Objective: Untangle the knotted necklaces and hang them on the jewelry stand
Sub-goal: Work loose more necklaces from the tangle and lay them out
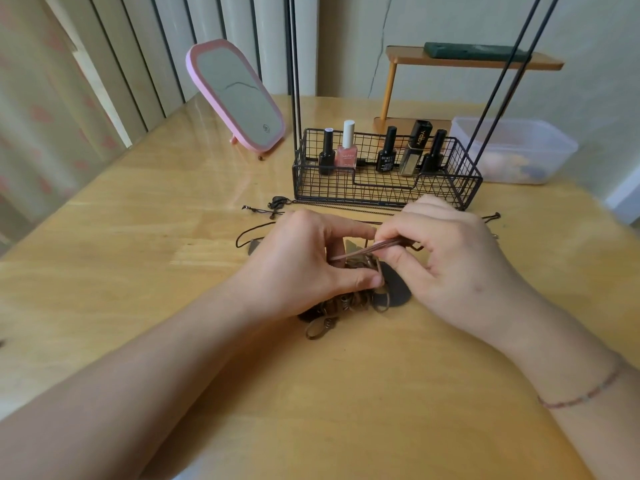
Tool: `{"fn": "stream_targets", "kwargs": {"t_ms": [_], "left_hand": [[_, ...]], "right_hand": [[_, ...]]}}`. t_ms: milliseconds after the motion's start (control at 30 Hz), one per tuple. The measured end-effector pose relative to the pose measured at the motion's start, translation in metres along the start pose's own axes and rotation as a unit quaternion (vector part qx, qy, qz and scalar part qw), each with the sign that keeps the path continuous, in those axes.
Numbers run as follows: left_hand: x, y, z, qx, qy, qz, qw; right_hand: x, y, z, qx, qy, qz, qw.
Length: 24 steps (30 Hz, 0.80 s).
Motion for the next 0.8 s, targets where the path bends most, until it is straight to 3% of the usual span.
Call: {"fn": "stream_targets", "kwargs": {"t_ms": [367, 467, 600, 700, 800], "left_hand": [[-0.001, -0.002, -0.002, 0.013, -0.075, 0.006, 0.997], [-0.002, -0.001, -0.005, 0.026, -0.101, -0.007, 0.994], [-0.003, -0.001, -0.004, 0.028, -0.112, -0.01, 0.993], [-0.001, -0.003, -0.008, 0.039, -0.133, -0.002, 0.99], [0.001, -0.003, -0.012, 0.048, -0.151, 0.004, 0.987]], "right_hand": [[0.036, 0.006, -0.019, 0.068, -0.034, 0.196, 0.978], [0.047, 0.008, -0.008, 0.02, -0.171, 0.224, 0.959], [0.045, 0.006, 0.006, -0.068, -0.447, 0.228, 0.862], [0.047, 0.006, 0.01, -0.098, -0.511, 0.234, 0.821], [0.064, 0.005, 0.012, -0.072, -0.501, 0.217, 0.834]]}}
Point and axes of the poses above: each hand's wrist, its own y-axis away from the middle knuckle, its own x-axis out of the back of the hand, z = x × y, the point moved 9 cm from there along -y, towards the middle knuckle, and after that the axes turned 14 degrees about -y, right-handed, at the moved point
